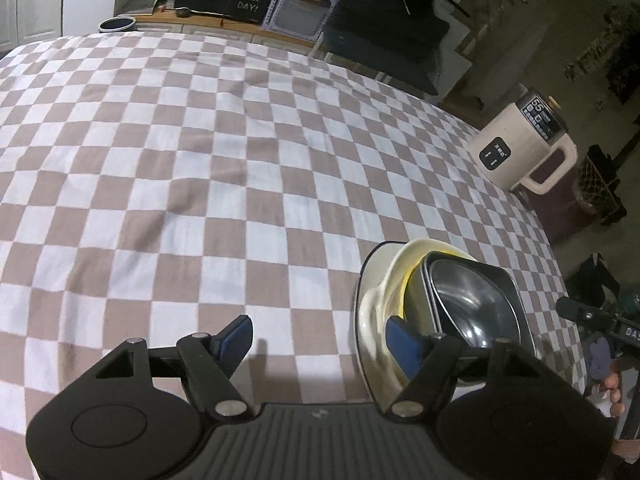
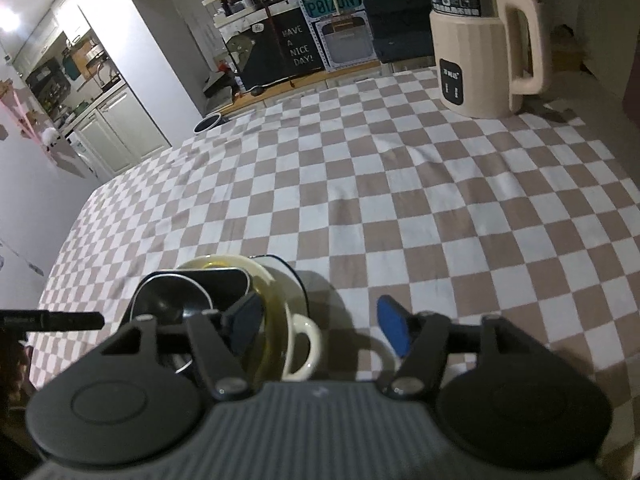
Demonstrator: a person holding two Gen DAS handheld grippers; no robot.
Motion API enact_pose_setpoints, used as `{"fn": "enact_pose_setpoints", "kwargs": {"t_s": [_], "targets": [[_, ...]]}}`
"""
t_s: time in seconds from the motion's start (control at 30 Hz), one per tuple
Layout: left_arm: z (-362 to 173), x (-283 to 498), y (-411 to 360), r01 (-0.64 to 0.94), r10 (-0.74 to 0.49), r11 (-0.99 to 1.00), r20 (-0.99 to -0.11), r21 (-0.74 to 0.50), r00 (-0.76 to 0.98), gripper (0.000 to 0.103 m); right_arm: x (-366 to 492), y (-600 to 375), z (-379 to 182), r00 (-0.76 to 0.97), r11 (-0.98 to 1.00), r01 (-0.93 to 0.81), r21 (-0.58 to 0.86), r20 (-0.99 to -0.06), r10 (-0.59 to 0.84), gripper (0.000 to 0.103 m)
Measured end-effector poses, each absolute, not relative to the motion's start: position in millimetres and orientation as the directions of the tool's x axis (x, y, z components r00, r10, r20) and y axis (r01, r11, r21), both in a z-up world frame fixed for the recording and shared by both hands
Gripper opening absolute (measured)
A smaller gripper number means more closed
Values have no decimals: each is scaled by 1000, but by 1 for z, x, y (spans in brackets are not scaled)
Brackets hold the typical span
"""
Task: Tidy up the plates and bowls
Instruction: 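Open both tools and lift them away from the steel trays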
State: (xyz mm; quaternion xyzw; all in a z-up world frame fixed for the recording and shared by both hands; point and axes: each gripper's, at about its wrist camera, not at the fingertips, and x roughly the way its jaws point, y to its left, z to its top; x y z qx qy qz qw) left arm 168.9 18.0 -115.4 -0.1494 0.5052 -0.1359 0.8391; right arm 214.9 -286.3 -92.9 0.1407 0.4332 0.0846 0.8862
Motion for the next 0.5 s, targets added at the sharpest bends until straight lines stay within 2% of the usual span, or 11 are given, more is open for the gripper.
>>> {"fn": "enact_pose_setpoints", "kwargs": {"t_s": [0.03, 0.1, 0.13, 0.3, 0.4, 0.5], "targets": [[-113, 165, 21, 74, -375, 920, -806, -386, 458, 86, 212, -285, -90, 619, 948, -28, 318, -739, 267, 88], [-105, 157, 27, 59, -353, 926, -800, -372, 485, 100, 204, -282, -84, 641, 952, -23, 304, -727, 247, 97], [-100, 153, 31, 50, -343, 928, -795, -369, 501, 103, 200, -280, -79, 658, 955, -20, 295, -716, 235, 100], [-65, 124, 40, 42, -307, 935, -744, -352, 593, 103, 176, -269, -48, 741, 960, -18, 280, -640, 201, 102], [-40, 99, 39, 61, -305, 933, -689, -355, 658, 103, 152, -255, -27, 789, 977, -22, 213, -596, 148, 102], [-16, 70, 31, 37, -230, 956, -661, -292, 715, 103, 119, -240, -9, 840, 988, -25, 152, -533, 103, 102]]}}
